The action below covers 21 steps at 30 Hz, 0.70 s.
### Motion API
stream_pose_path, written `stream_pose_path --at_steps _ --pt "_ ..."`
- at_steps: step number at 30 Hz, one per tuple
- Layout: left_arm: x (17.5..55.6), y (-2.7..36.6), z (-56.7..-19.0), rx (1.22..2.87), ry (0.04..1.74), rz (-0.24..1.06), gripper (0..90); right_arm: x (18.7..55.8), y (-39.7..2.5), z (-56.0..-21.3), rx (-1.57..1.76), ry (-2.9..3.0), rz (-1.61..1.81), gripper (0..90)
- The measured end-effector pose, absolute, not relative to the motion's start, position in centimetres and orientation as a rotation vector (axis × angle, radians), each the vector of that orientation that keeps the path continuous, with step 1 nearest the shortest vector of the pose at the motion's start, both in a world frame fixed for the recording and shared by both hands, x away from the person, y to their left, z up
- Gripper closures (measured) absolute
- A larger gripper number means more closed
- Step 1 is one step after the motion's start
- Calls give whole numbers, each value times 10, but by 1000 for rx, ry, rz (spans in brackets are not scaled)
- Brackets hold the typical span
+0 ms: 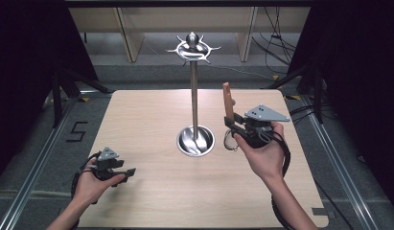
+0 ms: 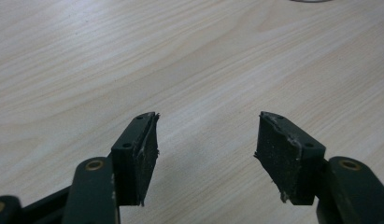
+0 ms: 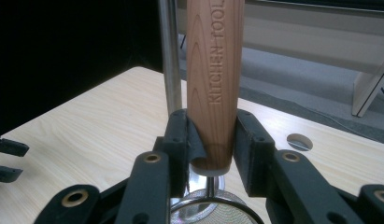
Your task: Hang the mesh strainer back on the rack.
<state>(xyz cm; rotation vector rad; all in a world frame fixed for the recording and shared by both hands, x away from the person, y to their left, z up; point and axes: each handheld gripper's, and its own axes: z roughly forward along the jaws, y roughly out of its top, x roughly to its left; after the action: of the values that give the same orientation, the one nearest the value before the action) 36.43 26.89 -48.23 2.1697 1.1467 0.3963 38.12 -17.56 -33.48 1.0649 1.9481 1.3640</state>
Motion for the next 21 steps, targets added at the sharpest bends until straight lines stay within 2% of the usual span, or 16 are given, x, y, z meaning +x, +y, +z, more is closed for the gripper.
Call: stream_pose_path --at_steps 13,14,15,21 --pt "365 269 -483 2163 1150 396 375 381 -176 -328 1065 1932 1369 691" --pt "364 266 -485 2109 1177 396 375 381 -176 -327 1062 1937 1367 691" --pt "365 268 -483 2156 1153 393 375 380 -176 -327 1081 1939 1373 691" --pt "364 267 -484 2129 1167 396 375 382 -176 -325 1047 1929 1375 691"
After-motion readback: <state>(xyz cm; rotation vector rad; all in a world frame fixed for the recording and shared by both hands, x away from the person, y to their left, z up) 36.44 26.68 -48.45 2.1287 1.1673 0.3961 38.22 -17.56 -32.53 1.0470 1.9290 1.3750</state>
